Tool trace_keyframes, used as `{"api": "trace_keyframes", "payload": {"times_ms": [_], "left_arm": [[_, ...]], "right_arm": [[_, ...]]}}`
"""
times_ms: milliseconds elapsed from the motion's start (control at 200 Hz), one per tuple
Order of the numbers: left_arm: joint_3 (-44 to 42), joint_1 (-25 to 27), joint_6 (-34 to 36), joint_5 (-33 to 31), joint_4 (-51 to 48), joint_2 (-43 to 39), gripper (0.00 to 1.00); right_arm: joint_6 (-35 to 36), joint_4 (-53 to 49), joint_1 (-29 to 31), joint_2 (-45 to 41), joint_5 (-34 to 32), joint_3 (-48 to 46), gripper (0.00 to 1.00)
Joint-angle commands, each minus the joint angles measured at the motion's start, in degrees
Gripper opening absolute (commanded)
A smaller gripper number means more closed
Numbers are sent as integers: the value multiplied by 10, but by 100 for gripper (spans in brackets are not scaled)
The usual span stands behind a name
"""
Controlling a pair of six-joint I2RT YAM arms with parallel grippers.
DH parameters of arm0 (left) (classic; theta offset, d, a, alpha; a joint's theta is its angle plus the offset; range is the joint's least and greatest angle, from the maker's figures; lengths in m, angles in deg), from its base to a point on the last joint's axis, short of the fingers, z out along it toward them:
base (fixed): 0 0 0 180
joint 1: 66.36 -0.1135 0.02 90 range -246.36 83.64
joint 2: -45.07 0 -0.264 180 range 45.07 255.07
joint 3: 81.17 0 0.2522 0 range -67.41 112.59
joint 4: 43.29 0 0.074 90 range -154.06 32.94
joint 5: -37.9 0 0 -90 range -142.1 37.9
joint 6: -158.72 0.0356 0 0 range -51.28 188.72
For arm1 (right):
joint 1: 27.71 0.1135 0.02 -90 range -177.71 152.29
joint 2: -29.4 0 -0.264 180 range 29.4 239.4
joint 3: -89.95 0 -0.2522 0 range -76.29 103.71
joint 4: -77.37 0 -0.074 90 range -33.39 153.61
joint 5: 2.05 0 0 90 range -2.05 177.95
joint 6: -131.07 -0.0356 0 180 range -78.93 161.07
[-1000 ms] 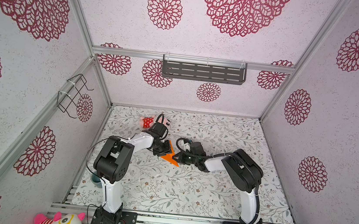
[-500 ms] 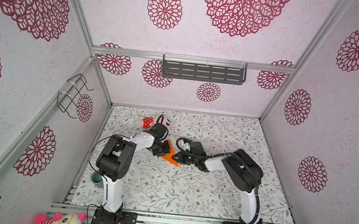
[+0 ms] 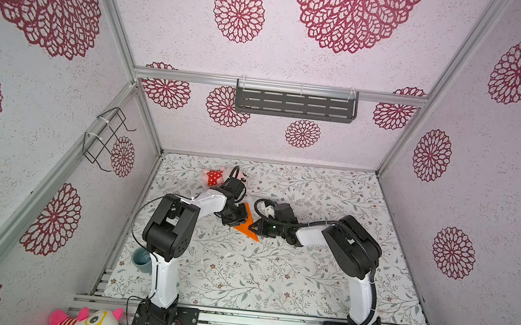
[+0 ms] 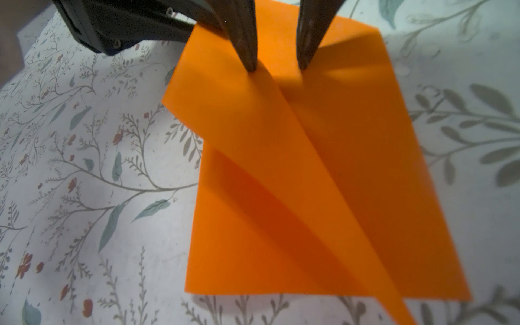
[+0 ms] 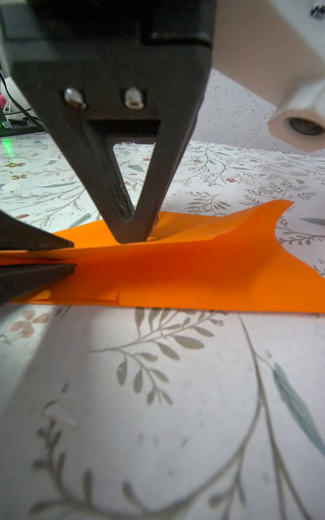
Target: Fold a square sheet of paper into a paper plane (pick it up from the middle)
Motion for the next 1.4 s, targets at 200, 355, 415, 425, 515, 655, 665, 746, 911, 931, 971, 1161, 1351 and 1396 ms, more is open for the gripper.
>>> {"api": "trace_keyframes", "payload": {"times_ms": [200, 355, 415, 425, 515, 655, 665, 746, 911, 931, 971, 1161, 1351, 1396], "left_arm": [[-62, -20, -13, 55, 93, -79, 33], [-93, -37, -23, 56, 102, -86, 30], [-100, -39, -27, 61, 103, -79, 28], [-100, -39, -28, 62, 104, -78, 27], [-106, -38, -34, 64, 102, -63, 24], [-105, -38, -37, 58, 93, -50, 20], [-105, -38, -37, 58, 92, -50, 20], [-104, -38, -35, 54, 83, -44, 20], [-93, -38, -29, 44, 55, -27, 19], [-91, -38, -28, 43, 52, -26, 19], [-89, -38, -27, 43, 46, -22, 18], [-83, -38, -21, 39, 32, -19, 18], [-79, -35, -17, 42, 28, -18, 18], [-79, -35, -16, 41, 27, -18, 18]], "right_arm": [[68, -53, -3, -11, -18, 9, 10], [121, -77, -3, -34, -36, 16, 11], [142, -77, -2, -41, -40, 15, 14], [145, -77, -2, -42, -42, 14, 15], [171, -74, -1, -50, -47, 13, 18], [212, -64, 4, -64, -64, 3, 24], [214, -63, 5, -65, -66, 3, 25], [245, -56, 10, -72, -89, -6, 28], [317, -43, 29, -80, -161, -21, 34], [326, -41, 31, -80, -169, -23, 35], [342, -38, 35, -80, -182, -25, 35], [387, -19, 46, -70, -203, -26, 31], [389, -1, 47, -62, -208, -30, 29], [388, -1, 47, -61, -213, -30, 28]]}}
